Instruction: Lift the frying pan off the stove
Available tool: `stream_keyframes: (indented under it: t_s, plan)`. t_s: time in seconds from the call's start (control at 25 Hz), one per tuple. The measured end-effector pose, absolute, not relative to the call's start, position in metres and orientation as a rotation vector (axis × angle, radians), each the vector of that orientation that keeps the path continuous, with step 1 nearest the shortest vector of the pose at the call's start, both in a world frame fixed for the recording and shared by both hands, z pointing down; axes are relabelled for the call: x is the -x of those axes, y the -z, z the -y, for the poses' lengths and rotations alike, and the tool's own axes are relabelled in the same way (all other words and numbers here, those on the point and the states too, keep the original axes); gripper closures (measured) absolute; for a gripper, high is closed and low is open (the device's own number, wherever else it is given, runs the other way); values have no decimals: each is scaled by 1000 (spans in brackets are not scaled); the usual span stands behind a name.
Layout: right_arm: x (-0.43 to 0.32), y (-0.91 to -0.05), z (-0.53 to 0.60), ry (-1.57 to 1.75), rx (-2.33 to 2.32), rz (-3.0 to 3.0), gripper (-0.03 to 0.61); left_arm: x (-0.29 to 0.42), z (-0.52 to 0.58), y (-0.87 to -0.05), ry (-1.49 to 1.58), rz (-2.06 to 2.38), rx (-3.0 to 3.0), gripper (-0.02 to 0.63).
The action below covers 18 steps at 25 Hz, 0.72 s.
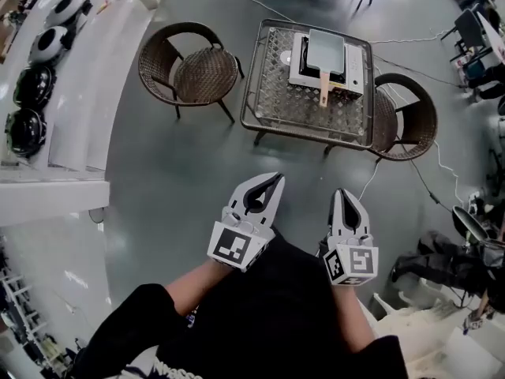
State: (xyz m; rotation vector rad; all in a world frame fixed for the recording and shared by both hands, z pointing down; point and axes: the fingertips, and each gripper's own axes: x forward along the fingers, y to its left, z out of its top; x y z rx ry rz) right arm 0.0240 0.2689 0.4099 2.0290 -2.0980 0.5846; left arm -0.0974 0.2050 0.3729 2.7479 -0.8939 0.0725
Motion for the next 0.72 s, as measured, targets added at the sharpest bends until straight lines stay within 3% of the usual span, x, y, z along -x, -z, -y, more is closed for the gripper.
stream_keyframes:
  t_s: [0.72]
  plan:
    - [-52,-447,-156,-650,-2173,1839,548,107,-75,-387,-110,726,-2796,603]
